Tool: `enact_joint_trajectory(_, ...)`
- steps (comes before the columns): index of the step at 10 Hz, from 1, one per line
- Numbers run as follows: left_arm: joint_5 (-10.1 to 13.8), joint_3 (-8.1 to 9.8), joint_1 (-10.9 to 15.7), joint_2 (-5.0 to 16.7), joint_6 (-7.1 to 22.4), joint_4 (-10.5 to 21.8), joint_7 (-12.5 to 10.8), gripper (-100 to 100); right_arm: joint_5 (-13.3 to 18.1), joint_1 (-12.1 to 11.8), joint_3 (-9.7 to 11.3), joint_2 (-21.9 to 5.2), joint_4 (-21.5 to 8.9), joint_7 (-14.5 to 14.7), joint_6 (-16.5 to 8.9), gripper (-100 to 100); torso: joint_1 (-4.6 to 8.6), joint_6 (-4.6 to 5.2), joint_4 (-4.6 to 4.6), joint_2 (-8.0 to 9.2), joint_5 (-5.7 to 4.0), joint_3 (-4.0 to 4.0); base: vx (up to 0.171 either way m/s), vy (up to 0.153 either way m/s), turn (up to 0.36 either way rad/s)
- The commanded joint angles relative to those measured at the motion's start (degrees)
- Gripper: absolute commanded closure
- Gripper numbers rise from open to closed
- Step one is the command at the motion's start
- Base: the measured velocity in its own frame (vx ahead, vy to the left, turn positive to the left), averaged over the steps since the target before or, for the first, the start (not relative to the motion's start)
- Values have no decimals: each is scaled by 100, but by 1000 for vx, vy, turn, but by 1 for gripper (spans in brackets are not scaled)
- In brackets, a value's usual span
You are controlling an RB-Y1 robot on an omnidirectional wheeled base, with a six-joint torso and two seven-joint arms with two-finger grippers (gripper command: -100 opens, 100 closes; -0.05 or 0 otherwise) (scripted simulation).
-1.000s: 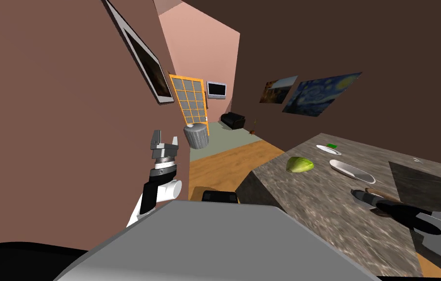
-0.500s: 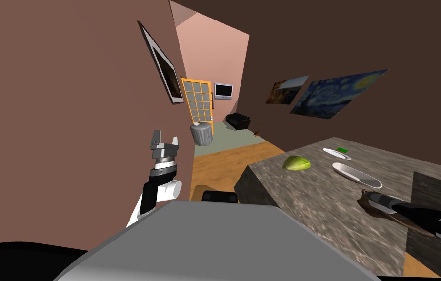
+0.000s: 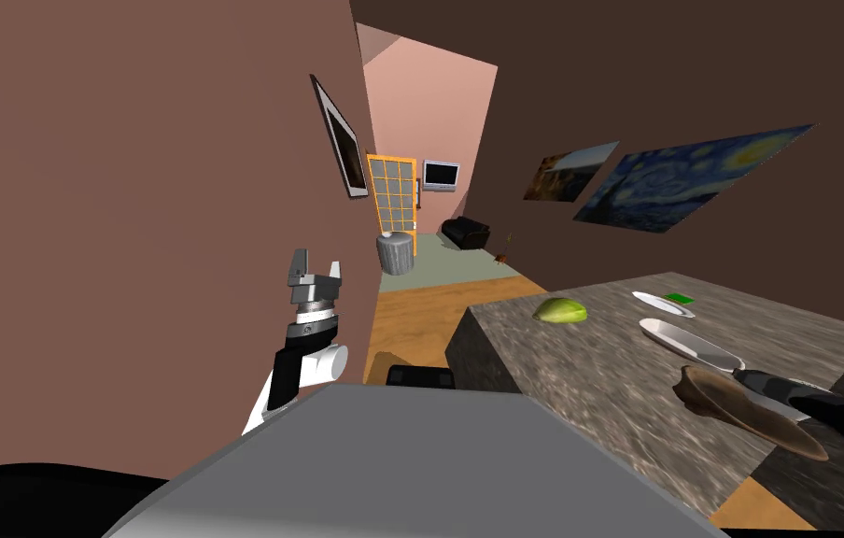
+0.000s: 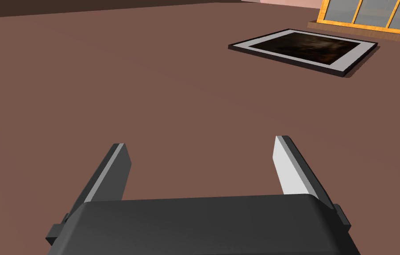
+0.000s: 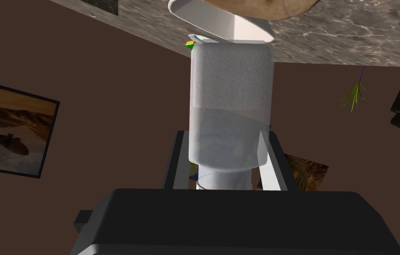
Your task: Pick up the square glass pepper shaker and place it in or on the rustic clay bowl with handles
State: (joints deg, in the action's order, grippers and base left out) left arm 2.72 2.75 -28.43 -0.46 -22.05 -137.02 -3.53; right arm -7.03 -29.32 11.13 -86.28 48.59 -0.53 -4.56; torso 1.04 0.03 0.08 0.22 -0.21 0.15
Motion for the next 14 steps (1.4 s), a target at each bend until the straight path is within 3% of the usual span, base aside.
enact_joint_trajectory(1, 0, 0, 0, 0, 0, 0, 0, 0, -36, 60, -3, 8, -169, 49, 56, 100, 0, 0, 0, 0, 0, 0, -179, -156, 213)
enact_joint_trajectory(2, 0, 0, 0, 0, 0, 0, 0, 0, -33, 38, 10, -12, -98, 22, 24, 100, 5, -1, 0, -2, -3, -1, -76, -77, 58)
enact_joint_trajectory(3, 0, 0, -2, 0, 0, 0, 0, 0, -36, 48, 11, -23, -114, 29, 29, -100, -18, 8, -5, -29, -7, -15, -13, -15, -5)
enact_joint_trajectory(7, 0, 0, -3, -1, -1, -1, 0, 0, -36, 46, 11, -22, -114, 29, 27, -100, -52, 5, -16, -68, 3, -39, -2, -1, 0)
enact_joint_trajectory(8, 0, 0, -3, -1, -1, -1, 0, 0, -36, 44, 12, -21, -116, 29, 26, 0, -54, 2, -16, -69, 4, -40, 0, 0, 0)
enact_joint_trajectory(9, 0, 0, -3, -1, -1, -1, 0, 0, -174, -73, 32, -280, 26, -71, 31, -100, -58, -2, -16, -72, 6, -41, 1, 3, -148)
enact_joint_trajectory(10, 0, 0, -3, -1, -1, -1, 0, 0, -174, -73, 32, -280, 26, -71, 31, -100, -63, 1, -16, -74, 10, -42, 3, 9, -52)
enact_joint_trajectory(11, 0, 0, -3, -1, -1, -1, 0, 0, -313, -188, 51, -540, 170, -171, 38, -100, -66, -2, -17, -75, 8, -43, 5, 12, -84)
enact_joint_trajectory(14, 0, 0, -3, -1, -1, -1, 0, 0, -521, -360, 80, -931, 386, -321, 49, -100, -69, -2, -17, -77, 10, -44, 4, 11, -89)
